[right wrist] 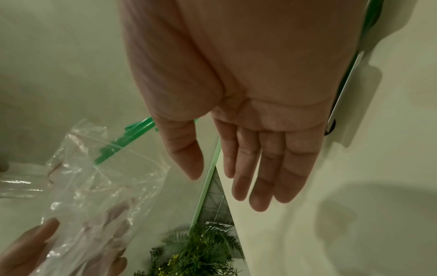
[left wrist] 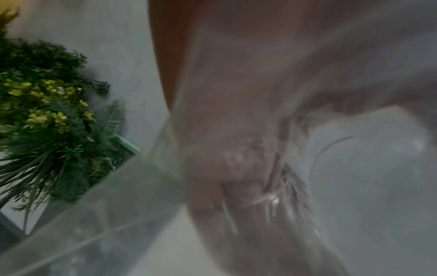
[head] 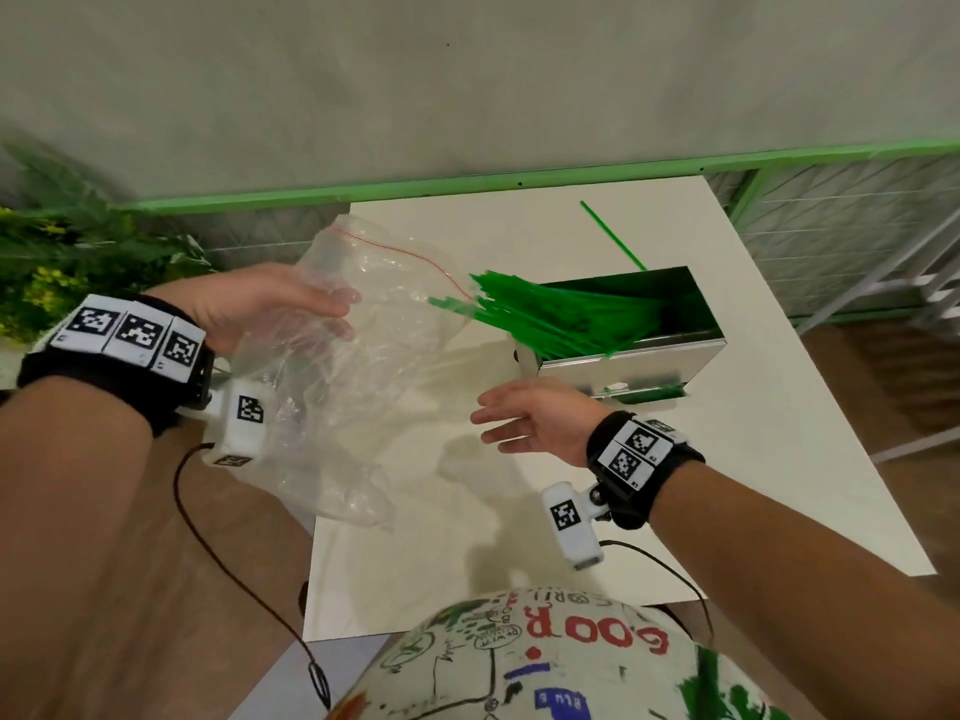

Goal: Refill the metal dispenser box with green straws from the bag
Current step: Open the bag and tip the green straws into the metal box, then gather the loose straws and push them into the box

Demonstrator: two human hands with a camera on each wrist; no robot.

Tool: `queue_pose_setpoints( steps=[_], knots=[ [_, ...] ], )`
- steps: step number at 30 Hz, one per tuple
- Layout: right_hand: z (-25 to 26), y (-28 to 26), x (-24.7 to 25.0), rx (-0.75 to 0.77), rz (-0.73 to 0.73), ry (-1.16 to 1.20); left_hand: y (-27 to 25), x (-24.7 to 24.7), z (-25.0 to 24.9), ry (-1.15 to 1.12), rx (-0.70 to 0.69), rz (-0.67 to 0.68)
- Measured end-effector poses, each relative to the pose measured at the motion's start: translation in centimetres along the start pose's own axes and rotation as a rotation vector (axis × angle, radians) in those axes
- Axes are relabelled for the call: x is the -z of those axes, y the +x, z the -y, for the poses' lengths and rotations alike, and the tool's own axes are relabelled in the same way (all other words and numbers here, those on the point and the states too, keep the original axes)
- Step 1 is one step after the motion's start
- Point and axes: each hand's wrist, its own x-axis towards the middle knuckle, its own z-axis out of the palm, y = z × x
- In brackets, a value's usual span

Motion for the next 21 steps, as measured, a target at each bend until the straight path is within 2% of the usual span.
queue_pose_setpoints(
  steps=[8, 13, 18, 21],
  knots=[
    [-0.4, -0.4, 1.1, 0.001, -0.047, -0.06, -1.4, 0.2, 3.3, -0.107, 0.029, -0.009],
    [-0.4, -0.9, 1.7, 0.001, -0.063, -0.076, -2.2, -0.6, 6.7, -0.433, 0.059, 0.039],
    [-0.5, -1.5, 2.9, -0.001, -0.088, -0.105, -0.8, -2.3, 10.1, -0.48, 0.108, -0.074],
    [-0.6, -2.0, 4.1, -0.002, -0.108, -0.14, 2.1, -3.9, 12.4, -0.461, 0.146, -0.21]
  ],
)
